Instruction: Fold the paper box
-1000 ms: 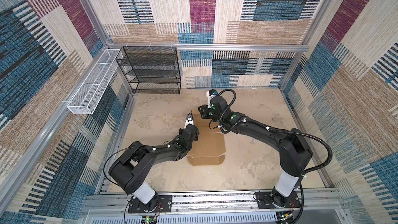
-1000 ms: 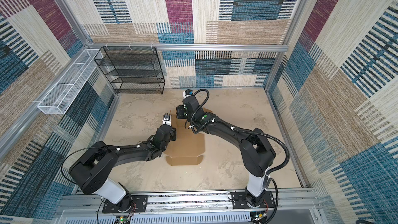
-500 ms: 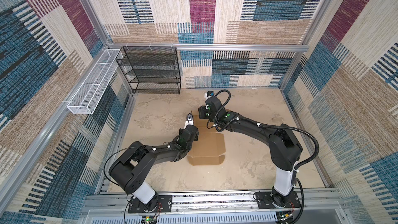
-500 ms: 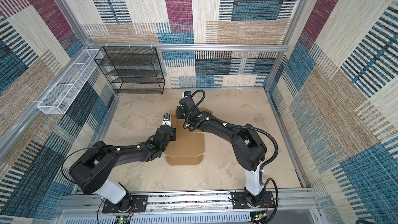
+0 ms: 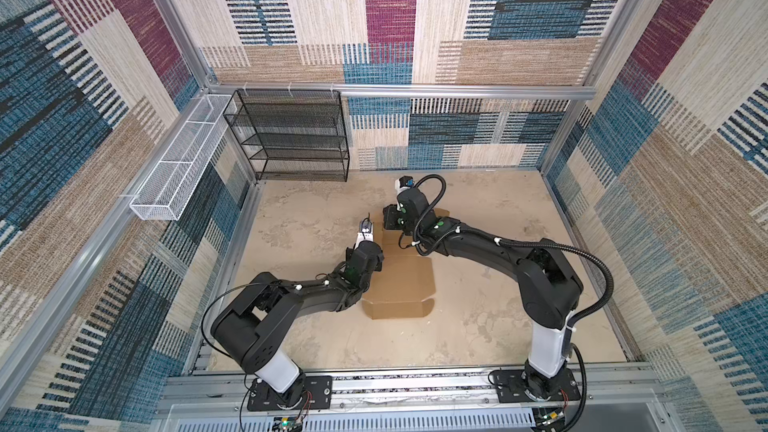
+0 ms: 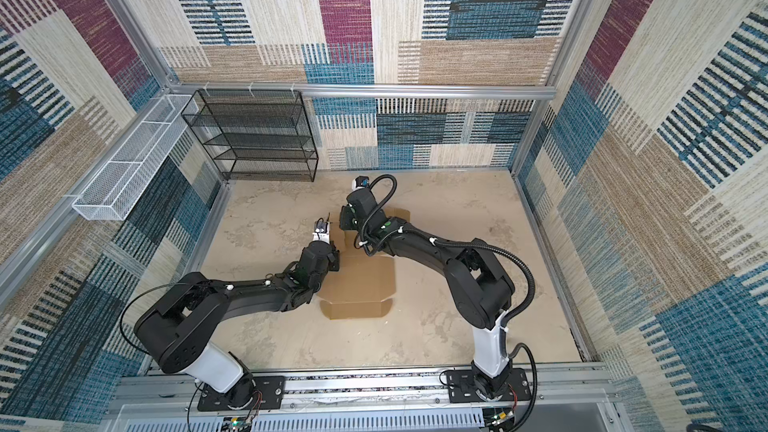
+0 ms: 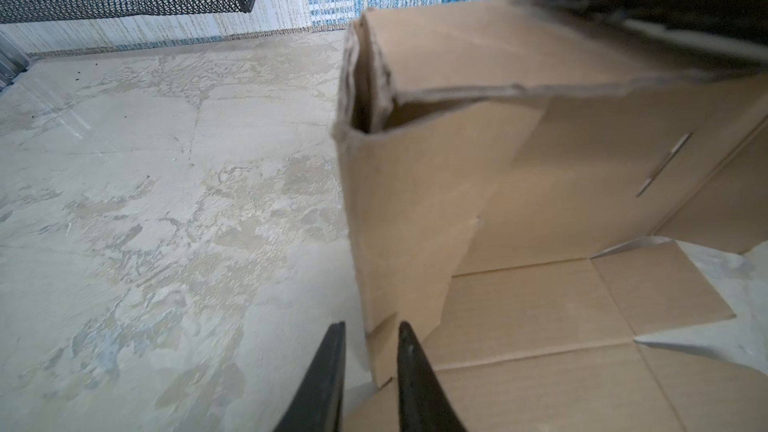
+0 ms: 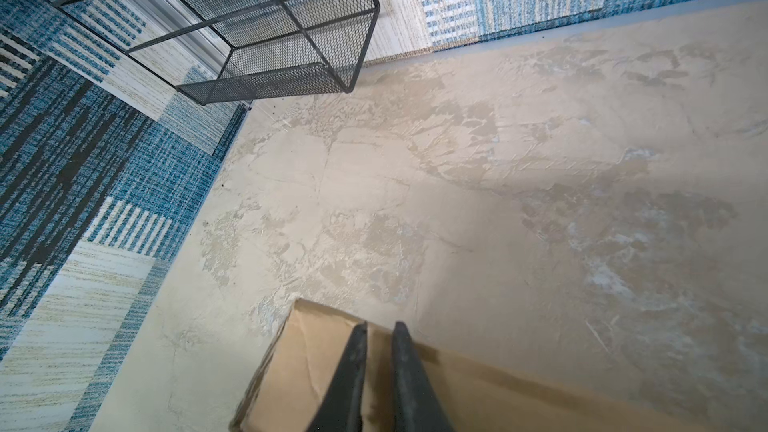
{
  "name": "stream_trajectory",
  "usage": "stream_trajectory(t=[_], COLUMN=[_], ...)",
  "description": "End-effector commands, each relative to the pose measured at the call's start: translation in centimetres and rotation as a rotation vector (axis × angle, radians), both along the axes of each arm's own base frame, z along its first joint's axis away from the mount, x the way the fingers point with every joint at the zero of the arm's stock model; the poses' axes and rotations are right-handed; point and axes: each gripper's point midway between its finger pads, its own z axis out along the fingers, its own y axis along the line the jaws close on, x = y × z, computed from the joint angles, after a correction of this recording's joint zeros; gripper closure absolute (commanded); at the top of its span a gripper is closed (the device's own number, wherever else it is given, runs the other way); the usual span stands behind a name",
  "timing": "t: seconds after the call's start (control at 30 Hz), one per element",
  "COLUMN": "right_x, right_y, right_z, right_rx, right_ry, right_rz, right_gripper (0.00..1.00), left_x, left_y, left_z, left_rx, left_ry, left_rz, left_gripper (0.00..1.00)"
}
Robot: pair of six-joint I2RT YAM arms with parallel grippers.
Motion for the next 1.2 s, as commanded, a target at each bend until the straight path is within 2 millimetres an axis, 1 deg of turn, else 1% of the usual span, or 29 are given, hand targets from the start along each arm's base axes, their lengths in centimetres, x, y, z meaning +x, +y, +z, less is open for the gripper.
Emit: stream_trajectory(t=[0.0,0.17,0.3,0.33,0.37,0.43,0.5,0.53,0.63,0.67,0.73,0.83,0.93,1.0,1.03,1.1,1.17], right_x=[-0.7,-0.9,-0.9,-1.0,-1.0,-1.0,-1.1,-1.1,-1.2,-1.1,-1.2,-1.2,-1.3,-1.3,-1.3,-1.3,-1.3], right_y=[-0.3,-0.4,-0.3,-0.3,-0.4,-0.4,-0.3,-0.3,-0.2,-0.2,-0.2,-0.2,-0.2,-0.2,-0.2,-0.1,-0.1], right_z=[-0.8,-0.6,-0.5,-0.5,-0.6,-0.7,-0.7,-0.7,-0.7,-0.5,-0.6,-0.7,-0.9,-0.9,-0.9,-0.8,-0.7], right_rx=[-0.018,-0.010,-0.010,-0.009,-0.010,-0.009,-0.005,-0.004,-0.001,0.000,-0.001,0.000,-0.002,-0.001,-0.001,0.000,0.002], right_ry=[0.037,0.033,0.033,0.033,0.036,0.038,0.040,0.042,0.043,0.040,0.041,0.044,0.049,0.051,0.050,0.050,0.049], right_rz=[0.007,0.011,0.015,0.017,0.015,0.016,0.019,0.020,0.025,0.025,0.026,0.028,0.028,0.030,0.030,0.032,0.034], right_gripper=[0.84,0.84,0.85,0.85,0.85,0.85,0.85,0.85,0.85,0.85,0.85,0.86,0.86,0.86,0.86,0.86,0.86], left_x=[0.5,1.1,1.5,1.5,1.6,1.8,2.0,2.2,2.7,2.7,2.9,3.0,3.0,3.0,3.0,3.0,3.1], left_y=[0.1,0.1,0.1,0.0,0.1,0.0,-0.1,-0.3,-0.9,-1.0,-1.2,-1.4,-1.4,-1.4,-1.3,-1.4,-1.5], left_z=[0.6,1.2,1.5,1.6,1.6,1.5,1.4,1.6,1.4,1.3,1.3,1.5,1.6,1.6,1.5,1.5,1.5], left_rx=[0.013,0.032,0.067,0.074,0.084,0.096,0.102,0.089,0.067,0.062,0.047,0.027,0.020,0.017,0.016,0.018,0.018], left_ry=[-0.025,-0.045,-0.061,-0.065,-0.072,-0.080,-0.089,-0.106,-0.117,-0.122,-0.137,-0.161,-0.164,-0.167,-0.168,-0.168,-0.168], left_rz=[0.013,0.025,0.021,0.017,0.016,0.012,0.006,0.003,-0.019,-0.023,-0.024,-0.023,-0.024,-0.024,-0.024,-0.027,-0.032], left_gripper=[0.72,0.66,0.60,0.57,0.47,0.36,0.28,0.23,0.07,0.06,0.08,0.16,0.28,0.43,0.48,0.56,0.59])
